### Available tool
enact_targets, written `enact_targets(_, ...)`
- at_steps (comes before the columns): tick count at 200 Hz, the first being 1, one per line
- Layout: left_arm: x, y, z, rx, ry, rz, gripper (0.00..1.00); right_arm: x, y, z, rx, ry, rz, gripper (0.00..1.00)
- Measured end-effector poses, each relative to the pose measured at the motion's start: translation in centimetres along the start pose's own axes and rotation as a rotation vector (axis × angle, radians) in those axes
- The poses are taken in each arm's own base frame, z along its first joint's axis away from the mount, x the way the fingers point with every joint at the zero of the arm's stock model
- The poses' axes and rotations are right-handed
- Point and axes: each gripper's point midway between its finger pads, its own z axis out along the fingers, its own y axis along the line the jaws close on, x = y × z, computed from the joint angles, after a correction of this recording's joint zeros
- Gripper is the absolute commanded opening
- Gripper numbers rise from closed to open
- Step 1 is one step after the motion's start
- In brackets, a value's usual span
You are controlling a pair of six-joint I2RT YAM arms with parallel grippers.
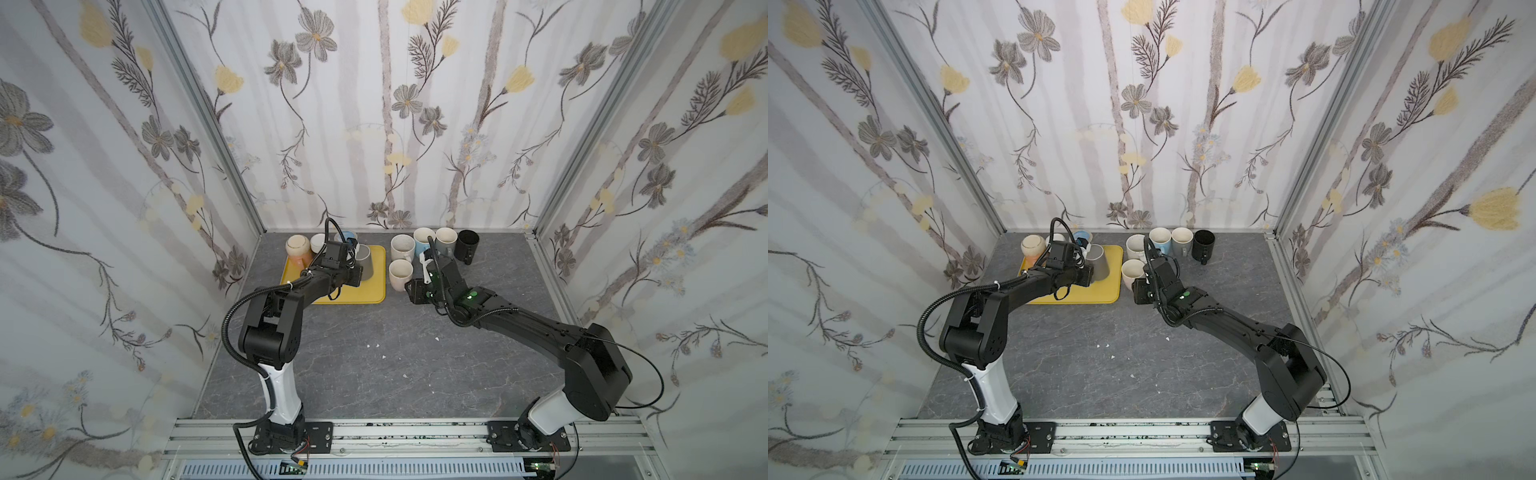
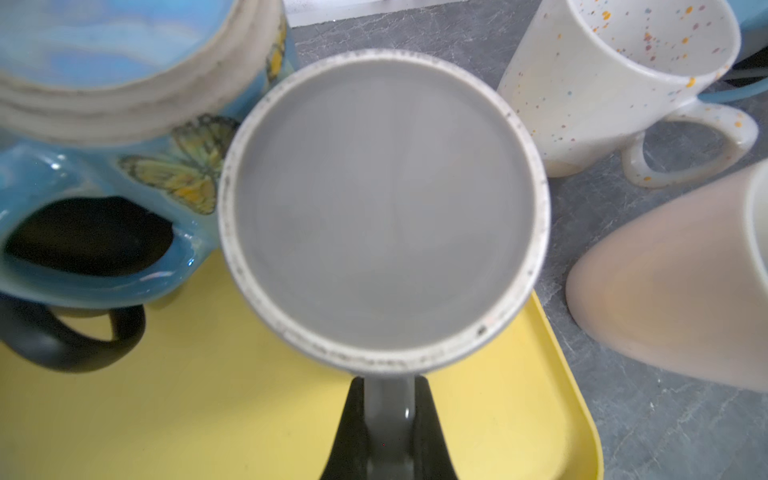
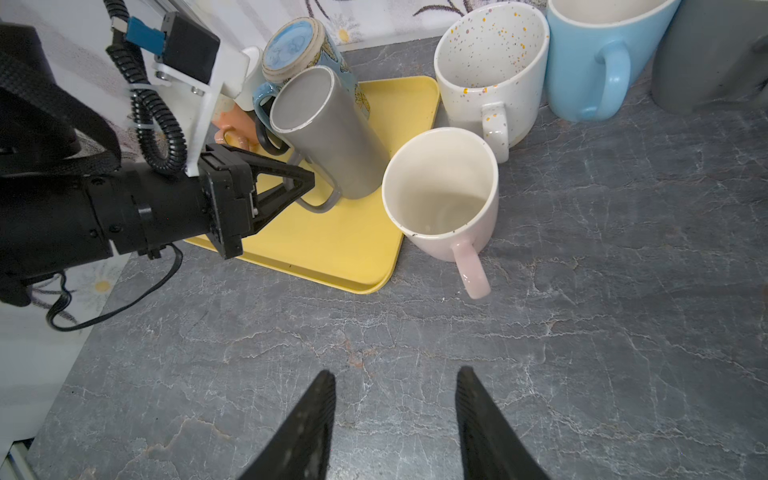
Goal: Turn the mug right side up
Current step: 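Grasp the upside-down grey mug on the tray with the left gripper, then lift the grey mug with the left gripper while the right grasps its handle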
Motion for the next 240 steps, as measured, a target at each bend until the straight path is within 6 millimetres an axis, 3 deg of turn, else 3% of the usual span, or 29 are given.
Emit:
enact_targets(68,-0.2,-1.1,-4.9,0.023,-0.085,-0.043,0.00,-0.7,0.4,-0.6,-0.022,-0.035,0.022,0.47)
enact_targets(110,-0.5,-1.5,-8.7,0.097,-0.192,-0.166,0.00,-1.6,1.3,-1.0,-0.052,-0.066,0.027,0.47)
enact_targets(137,-0.7,-1.3,-11.3,0.174,-0.280,-0.279,0.00,-3.0,3.0,-1.3,-0.100,-0.097,0.025,0.47)
enact_targets(182,-2.0,-0.8,-15.8,0.334,-0.444,-0.472,0.00,-3.6,6.2,-0.9,-0.254,-0.098,0.070,0.47)
enact_targets(218,-4.2,-2.0,-19.8,0.508,-0.564,-0.524,0.00,-3.5,9.8,-0.7,-0.425,-0.075,0.146,0.47)
enact_targets(240,-5.4,-3.2,-21.9,0.614,-0.613,-0.527,0.00,-4.2,11.9,-1.6,-0.529,-0.077,0.192,0.48)
